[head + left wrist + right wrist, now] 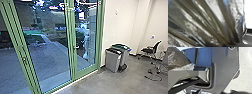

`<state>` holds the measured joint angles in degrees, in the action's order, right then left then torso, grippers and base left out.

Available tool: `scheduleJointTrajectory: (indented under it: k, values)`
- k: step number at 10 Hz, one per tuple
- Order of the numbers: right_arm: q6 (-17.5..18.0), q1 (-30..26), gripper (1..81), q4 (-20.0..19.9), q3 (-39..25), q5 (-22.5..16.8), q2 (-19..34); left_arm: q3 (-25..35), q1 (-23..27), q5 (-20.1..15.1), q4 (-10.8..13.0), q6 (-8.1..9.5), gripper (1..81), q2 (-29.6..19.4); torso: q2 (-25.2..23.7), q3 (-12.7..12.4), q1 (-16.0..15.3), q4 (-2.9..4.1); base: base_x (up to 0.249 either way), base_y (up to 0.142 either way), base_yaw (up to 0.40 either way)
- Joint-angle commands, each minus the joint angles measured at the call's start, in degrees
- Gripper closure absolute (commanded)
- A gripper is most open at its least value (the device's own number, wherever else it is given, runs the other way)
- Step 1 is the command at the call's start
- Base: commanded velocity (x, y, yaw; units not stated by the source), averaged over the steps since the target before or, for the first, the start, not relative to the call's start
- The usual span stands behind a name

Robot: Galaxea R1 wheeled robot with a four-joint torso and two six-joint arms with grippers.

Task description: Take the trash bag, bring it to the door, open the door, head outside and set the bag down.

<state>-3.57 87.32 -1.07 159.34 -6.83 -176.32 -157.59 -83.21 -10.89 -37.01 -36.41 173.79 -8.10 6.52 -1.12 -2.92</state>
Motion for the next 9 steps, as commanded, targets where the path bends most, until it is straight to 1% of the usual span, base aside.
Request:
scheduleJointTrajectory:
  k: [1, 9]
  values:
    - [-0.12, -2.89, 1.0, 0.28, -0.27, -3.29, -0.19, 0.17, 3.27, -4.85, 0.18, -0.59, 81.1, -0.02, 0.0, 0.0, 0.0, 0.0, 0.137, 0.0, 0.0]
    - [-0.12, -2.8, 1.0, 0.28, -0.36, -3.28, -0.19, 0.17, 3.36, -4.85, 0.18, -0.59, 81.1, -0.02, 0.0, 0.0, 0.02, 0.0, 0.141, -0.073, 0.0]
